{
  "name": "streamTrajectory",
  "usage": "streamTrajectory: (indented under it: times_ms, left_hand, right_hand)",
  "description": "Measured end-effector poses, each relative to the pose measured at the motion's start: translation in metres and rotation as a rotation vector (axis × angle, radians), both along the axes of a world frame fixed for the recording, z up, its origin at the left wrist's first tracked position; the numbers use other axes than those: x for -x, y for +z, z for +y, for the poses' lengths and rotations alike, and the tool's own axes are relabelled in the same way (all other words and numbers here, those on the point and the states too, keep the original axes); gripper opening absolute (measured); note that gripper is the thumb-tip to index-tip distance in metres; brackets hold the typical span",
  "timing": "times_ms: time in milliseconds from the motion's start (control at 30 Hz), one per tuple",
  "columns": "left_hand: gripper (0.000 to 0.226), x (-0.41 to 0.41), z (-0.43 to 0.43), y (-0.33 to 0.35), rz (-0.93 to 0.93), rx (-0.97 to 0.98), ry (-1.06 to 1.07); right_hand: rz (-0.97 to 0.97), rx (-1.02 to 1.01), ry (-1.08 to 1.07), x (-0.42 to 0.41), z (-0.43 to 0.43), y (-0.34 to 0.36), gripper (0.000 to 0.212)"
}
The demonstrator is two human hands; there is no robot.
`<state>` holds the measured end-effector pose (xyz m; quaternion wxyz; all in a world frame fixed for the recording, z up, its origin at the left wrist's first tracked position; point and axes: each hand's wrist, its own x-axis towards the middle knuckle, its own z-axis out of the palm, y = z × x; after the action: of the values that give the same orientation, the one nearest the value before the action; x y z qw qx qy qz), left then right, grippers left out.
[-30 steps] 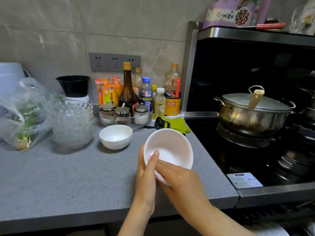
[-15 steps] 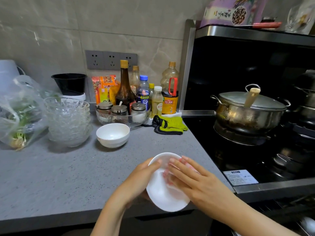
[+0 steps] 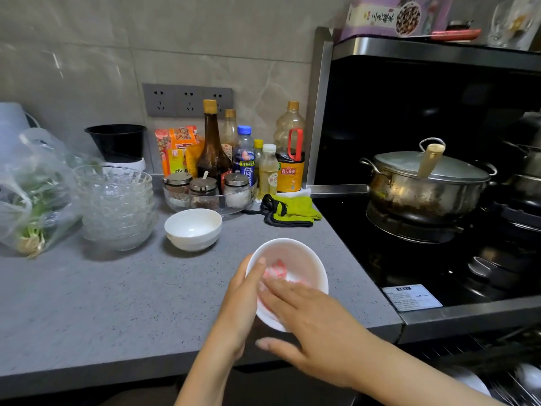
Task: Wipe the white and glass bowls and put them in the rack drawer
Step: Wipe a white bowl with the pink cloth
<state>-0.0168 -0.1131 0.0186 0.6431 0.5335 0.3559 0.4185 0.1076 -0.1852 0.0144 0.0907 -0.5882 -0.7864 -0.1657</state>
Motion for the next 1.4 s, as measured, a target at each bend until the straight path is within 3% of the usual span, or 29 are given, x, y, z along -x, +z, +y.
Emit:
streamTrajectory:
  times_ms: [200, 367, 567, 700, 800, 933, 1000, 1133, 1167, 1267, 1333, 1400]
  left_hand:
    - [0.019, 0.001, 0.0, 0.004, -0.023, 0.0, 0.058]
    - [0.025, 0.0, -0.004, 0.0, -0.044, 0.034, 0.103]
    - [0.026, 0.002, 0.0, 0.007, -0.019, -0.019, 0.032]
    - [0.02, 0.002, 0.0, 0.01, -0.023, -0.068, 0.046]
    - [0.021, 0.002, 0.001, 0.015, -0.053, -0.077, 0.078]
    - [0.023, 0.004, 0.002, 0.022, -0.086, -0.083, 0.104]
    - [0.027, 0.005, 0.003, 0.024, -0.103, -0.06, 0.099]
    - [0.042, 0.013, 0.006, 0.031, -0.03, -0.086, -0.004]
    - [0.049, 0.015, 0.008, 0.033, -0.013, -0.101, -0.037]
    - [0.065, 0.016, 0.014, 0.033, -0.06, -0.07, -0.111]
    - [0.068, 0.013, 0.018, 0.031, -0.185, 0.072, -0.142]
    - [0.067, 0.008, 0.017, 0.032, -0.305, 0.242, -0.184]
  right_hand:
    - [-0.11, -0.198, -0.117, 0.006, 0.012, -0.006, 0.081]
    - [-0.028, -0.249, -0.063, 0.015, 0.004, -0.004, 0.053]
    - [0.035, -0.179, 0.117, 0.003, 0.015, -0.001, 0.081]
    - [-0.104, -0.222, -0.083, 0.0, 0.021, -0.005, 0.092]
    - [-0.166, -0.3, -0.137, 0.004, 0.02, -0.002, 0.077]
    - [-0.173, -0.449, -0.056, 0.013, 0.012, 0.013, 0.023]
    - [-0.117, -0.447, -0.012, 0.011, 0.015, 0.018, 0.02]
    - [0.061, -0.33, 0.083, 0.003, 0.02, 0.023, 0.008]
    - [0.143, -0.29, 0.107, 0.003, 0.018, 0.026, 0.015]
    - [0.698, -0.069, 0.157, 0.005, 0.009, 0.041, 0.025]
    - [1.159, 0.076, 0.197, 0.006, 0.007, 0.055, 0.014]
    - [1.436, 0.137, 0.217, 0.005, 0.008, 0.064, 0.012]
